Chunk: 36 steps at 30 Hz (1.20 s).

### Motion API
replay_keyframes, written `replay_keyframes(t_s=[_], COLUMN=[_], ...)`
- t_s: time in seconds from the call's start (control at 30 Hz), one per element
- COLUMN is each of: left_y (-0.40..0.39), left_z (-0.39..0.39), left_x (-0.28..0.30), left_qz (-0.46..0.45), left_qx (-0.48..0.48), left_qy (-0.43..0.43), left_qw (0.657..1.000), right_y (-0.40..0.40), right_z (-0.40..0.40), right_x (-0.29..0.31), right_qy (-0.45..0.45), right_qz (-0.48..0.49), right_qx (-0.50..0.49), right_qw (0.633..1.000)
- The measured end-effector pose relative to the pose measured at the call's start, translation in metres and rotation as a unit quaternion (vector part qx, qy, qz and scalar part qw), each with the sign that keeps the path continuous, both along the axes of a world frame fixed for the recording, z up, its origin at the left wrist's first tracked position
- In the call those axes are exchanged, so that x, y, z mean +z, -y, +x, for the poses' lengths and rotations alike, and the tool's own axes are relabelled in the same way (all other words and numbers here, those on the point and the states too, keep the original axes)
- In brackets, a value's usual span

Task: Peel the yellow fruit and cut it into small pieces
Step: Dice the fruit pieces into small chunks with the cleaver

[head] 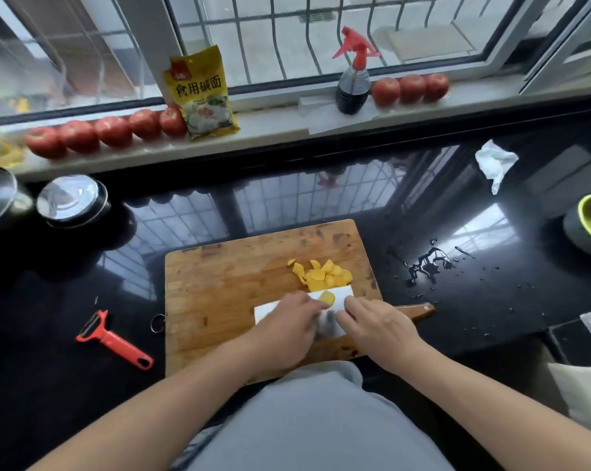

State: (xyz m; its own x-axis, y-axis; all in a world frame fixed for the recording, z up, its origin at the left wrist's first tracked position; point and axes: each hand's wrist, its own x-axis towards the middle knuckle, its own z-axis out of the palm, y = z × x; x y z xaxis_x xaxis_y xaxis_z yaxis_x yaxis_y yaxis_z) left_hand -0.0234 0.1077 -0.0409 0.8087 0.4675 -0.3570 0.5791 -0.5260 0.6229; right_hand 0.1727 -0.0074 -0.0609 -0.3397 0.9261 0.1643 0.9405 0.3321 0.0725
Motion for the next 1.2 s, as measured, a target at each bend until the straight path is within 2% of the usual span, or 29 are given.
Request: replay_keyframes(t_s=[0.1,0.23,0.3,0.37,0.4,0.5,0.57,0.6,0.67,0.73,0.8,0.93,1.03,1.1,1.2], left_y=[0.017,0.001,-0.016,-0.027,-0.031,-0.026,-0.015,-0.007,0.010,0.025,0.033,0.025,0.021,0.018,0.012], left_z=[0.021,0.036,0.039,0.037,0.033,0.004,-0.018,-0.025,-0.028,-0.019,-0.004,0.020,0.022,0.020,0.017], left_x=[-0.006,-0.009,-0.019,-0.014,-0.007,0.029,0.045,0.043,0.026,0.004,-0.006,-0.003,-0.013,-0.021,-0.027], left_qz=[0.052,0.120,0.108,0.058,0.045,0.057,0.104,0.138,0.209,0.254,0.264,0.277,0.299,0.291,0.261], left_qx=[-0.045,-0.072,-0.044,0.068,0.143,0.325,0.341,0.314,0.200,0.054,-0.055,-0.139,-0.145,-0.132,-0.119], left_qy=[-0.035,-0.109,-0.109,-0.028,0.029,0.185,0.255,0.260,0.195,0.090,0.021,-0.030,-0.049,-0.083,-0.119], left_qw=[0.997,0.984,0.987,0.996,0.988,0.926,0.899,0.903,0.937,0.962,0.963,0.950,0.942,0.944,0.951], right_y=[0.000,0.002,0.002,0.006,0.009,0.022,0.025,0.023,0.012,0.003,-0.001,-0.006,-0.007,-0.005,0.003], right_z=[-0.006,-0.006,-0.006,-0.006,-0.005,0.000,0.001,-0.001,-0.004,-0.007,-0.009,-0.014,-0.013,-0.009,-0.004], right_x=[0.001,0.004,0.005,0.003,0.003,0.007,0.013,0.018,0.029,0.036,0.042,0.054,0.058,0.060,0.065], right_qy=[0.003,0.006,0.011,0.009,-0.004,-0.086,-0.216,-0.299,-0.446,-0.543,-0.598,-0.661,-0.688,-0.698,-0.694], right_qz=[-0.003,-0.015,-0.023,-0.048,-0.079,-0.142,-0.141,-0.152,-0.201,-0.225,-0.238,-0.243,-0.230,-0.220,-0.204], right_qx=[-0.003,-0.006,-0.021,-0.046,-0.066,-0.189,-0.283,-0.332,-0.424,-0.473,-0.493,-0.497,-0.513,-0.519,-0.530], right_qw=[1.000,1.000,0.999,0.998,0.995,0.968,0.924,0.882,0.762,0.656,0.585,0.506,0.459,0.442,0.443])
